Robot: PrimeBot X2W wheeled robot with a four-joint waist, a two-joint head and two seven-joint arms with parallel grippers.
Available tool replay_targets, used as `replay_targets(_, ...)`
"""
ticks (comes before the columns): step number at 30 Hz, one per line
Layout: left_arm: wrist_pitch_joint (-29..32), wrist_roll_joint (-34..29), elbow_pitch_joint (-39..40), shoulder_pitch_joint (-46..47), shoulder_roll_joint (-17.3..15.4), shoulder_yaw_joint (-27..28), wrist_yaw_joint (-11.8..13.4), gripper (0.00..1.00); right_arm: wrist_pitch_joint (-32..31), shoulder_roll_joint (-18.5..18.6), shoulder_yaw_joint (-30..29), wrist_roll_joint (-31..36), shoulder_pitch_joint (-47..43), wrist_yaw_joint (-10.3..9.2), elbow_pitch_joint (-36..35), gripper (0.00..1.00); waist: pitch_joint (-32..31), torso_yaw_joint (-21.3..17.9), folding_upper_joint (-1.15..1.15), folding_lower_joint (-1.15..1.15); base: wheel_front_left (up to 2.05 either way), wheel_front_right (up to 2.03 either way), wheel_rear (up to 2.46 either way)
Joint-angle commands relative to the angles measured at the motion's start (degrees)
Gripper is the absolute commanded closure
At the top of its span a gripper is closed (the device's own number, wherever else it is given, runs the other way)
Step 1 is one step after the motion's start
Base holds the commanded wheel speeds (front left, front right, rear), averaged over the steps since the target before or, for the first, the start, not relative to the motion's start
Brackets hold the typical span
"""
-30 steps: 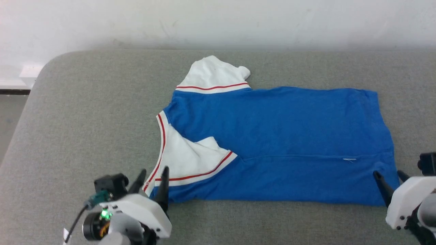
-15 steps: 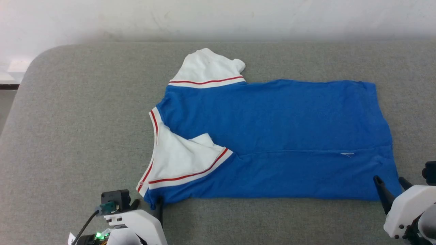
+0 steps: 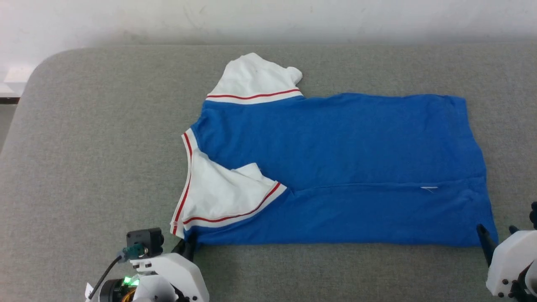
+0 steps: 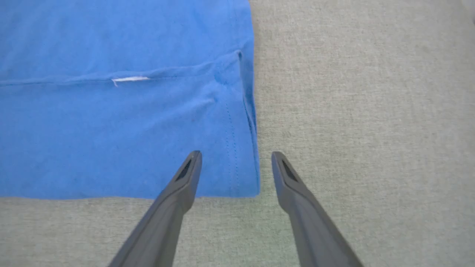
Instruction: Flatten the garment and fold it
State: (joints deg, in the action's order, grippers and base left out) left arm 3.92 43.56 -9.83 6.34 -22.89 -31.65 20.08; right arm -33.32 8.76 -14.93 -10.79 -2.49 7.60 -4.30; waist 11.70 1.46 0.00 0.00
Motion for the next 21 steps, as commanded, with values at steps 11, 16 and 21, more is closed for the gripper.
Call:
replay_targets(11,-3.27,-1.52,5.64,1.18,0.93,-0.86,-0.92,1.0,-1.87,-2.47,-4.8,7.55,5.68,-0.11,12.19,0.0,-0.79,3.1,0.0,0.0,0.0,0.0,0.0)
replay_targets(16,-1.73,-1.53,6.56,0.68,0.29,-1.47,-0.36,1.0,-3.43,-3.36,-4.66,7.49,6.02,-0.11,16.52,0.71,0.05,3.5,0.0,0.0,0.0,0.0,0.0)
replay_targets(21,-0.85,-1.33,6.51,-0.21,-0.74,-1.6,-0.13,1.0,-3.46,-3.02,-5.1,5.82,5.72,-0.11,16.81,1.0,-1.0,3.25,0.0,0.0,0.0,0.0,0.0)
